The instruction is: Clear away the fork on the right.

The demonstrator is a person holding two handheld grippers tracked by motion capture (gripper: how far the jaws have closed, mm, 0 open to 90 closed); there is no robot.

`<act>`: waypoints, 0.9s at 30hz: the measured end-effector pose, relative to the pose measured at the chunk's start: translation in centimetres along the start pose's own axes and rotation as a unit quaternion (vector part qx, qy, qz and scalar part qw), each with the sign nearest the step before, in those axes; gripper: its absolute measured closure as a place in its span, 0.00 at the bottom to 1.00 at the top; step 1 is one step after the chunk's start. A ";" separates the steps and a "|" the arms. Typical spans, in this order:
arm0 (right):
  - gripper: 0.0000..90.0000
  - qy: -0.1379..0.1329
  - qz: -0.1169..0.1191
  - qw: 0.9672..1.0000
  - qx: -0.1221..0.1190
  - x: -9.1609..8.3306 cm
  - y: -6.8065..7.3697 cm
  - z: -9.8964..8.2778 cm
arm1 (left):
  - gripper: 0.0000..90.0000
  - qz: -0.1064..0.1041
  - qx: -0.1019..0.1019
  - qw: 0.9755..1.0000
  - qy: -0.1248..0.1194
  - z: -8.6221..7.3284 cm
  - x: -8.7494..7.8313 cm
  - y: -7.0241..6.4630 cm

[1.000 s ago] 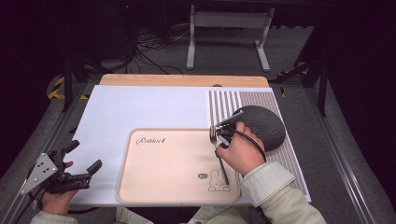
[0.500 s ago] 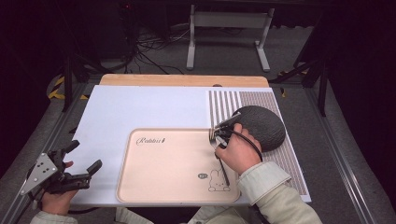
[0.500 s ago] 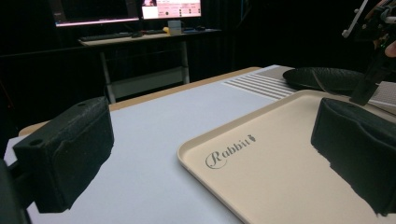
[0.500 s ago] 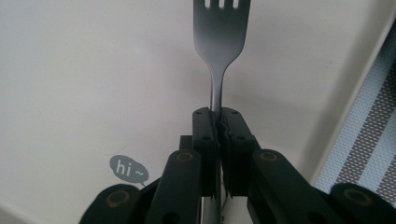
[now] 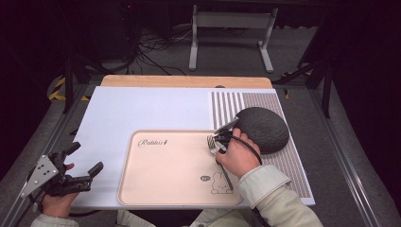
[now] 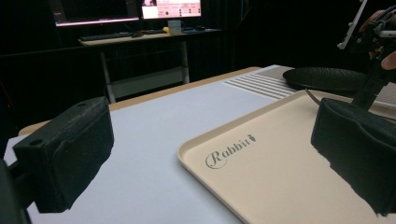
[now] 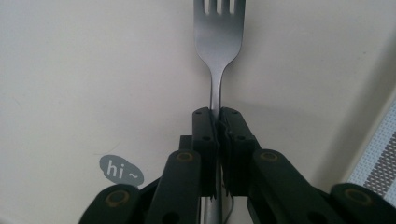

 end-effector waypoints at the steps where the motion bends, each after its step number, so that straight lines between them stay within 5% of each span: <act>1: 0.95 0.001 0.000 1.000 -0.001 0.0 0.0 0.0 | 0.00 0.000 0.000 1.000 0.001 0.0 0.0 0.0; 21: 0.85 -0.005 0.005 1.000 -0.020 0.4 0.1 0.0 | 0.00 -0.001 0.000 1.000 0.001 0.0 0.0 0.0; 27: 0.58 -0.058 0.014 0.996 -0.063 -0.5 0.2 0.9 | 0.00 -0.001 0.000 1.000 0.001 0.0 0.0 0.0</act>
Point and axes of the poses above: each handheld gripper's, and its own axes: x roughly forward along the jaws, z roughly out of its top, y roughly to its left, the point moved 7 cm from there along x, roughly forward along the jaws, and after that the axes turned 2 degrees about -y, right-handed, at the moved point
